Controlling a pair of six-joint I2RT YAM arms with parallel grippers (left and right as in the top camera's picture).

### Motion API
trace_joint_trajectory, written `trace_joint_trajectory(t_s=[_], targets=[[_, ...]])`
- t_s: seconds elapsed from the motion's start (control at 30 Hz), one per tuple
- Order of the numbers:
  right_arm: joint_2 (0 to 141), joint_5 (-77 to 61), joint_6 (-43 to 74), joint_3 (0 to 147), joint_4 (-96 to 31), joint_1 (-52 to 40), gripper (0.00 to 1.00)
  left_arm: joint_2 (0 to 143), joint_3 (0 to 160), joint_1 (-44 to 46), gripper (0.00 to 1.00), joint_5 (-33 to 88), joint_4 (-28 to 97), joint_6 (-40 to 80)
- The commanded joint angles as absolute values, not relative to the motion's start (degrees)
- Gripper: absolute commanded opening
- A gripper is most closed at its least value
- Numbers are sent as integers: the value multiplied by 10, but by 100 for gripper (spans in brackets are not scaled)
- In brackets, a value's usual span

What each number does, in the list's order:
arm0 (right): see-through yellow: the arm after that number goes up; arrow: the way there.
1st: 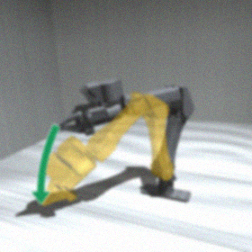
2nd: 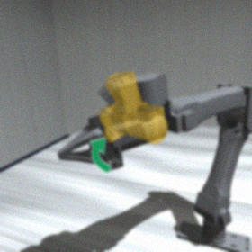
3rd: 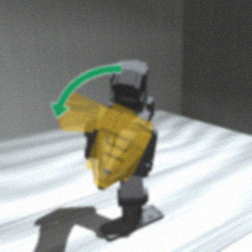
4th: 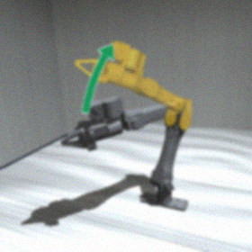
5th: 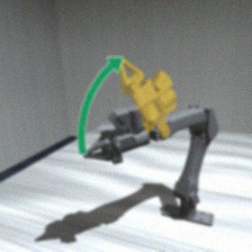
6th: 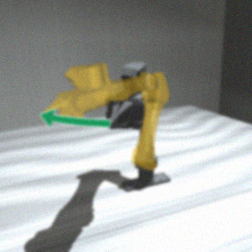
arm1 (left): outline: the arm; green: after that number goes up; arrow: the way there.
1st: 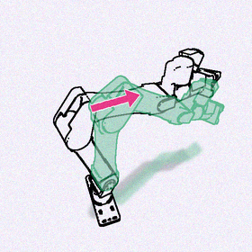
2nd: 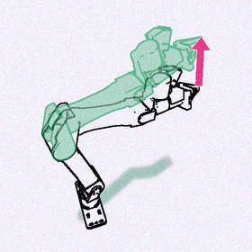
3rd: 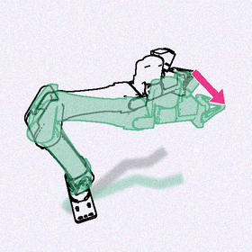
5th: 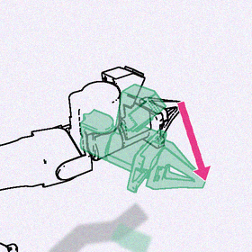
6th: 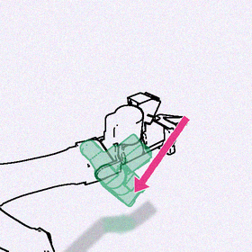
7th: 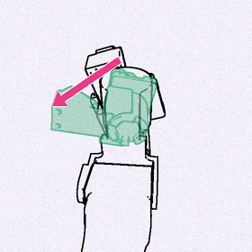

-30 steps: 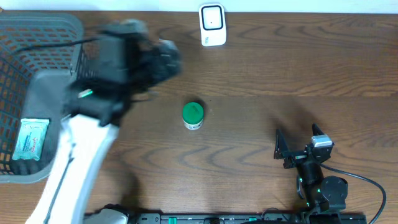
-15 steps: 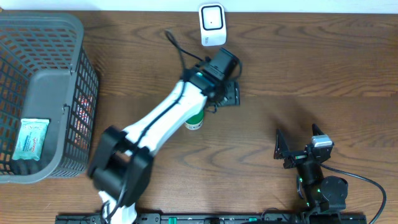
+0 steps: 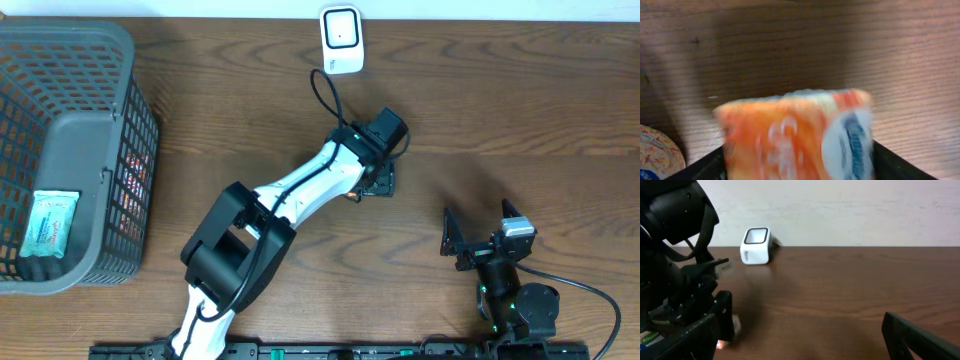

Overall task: Scan the item barcode
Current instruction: 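Carry the orange pack out and place it right of the bottle, then reach the left gripper into the basket and grasp the mint-green wipes pack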

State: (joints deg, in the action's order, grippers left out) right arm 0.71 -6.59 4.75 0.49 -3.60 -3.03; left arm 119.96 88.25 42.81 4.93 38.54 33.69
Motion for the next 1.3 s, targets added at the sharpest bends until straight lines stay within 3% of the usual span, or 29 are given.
trace_joint_trajectory(t_s=[0.0,0.03,0.4,0.57,0.8,1.03,1.27], targets=[[5,-63,42,3,-37,-34,99,1209,885,434,85,14,387,325],[5,-63,42,3,-37,-34,99,1208,886,434,98,14,388,320],[5,-63,42,3,-37,-34,99,1044,1035,412,98,13,492,164],[5,-63,42,3,-37,-34,99,925,1084,356,98,-36,515,131],[5,-63,42,3,-37,-34,99,793,1085,128,98,-67,575,137],[5,-63,42,3,-37,-34,99,778,1077,-147,98,-67,653,220],[5,-63,42,3,-37,-34,99,814,1009,-295,98,-72,679,305]])
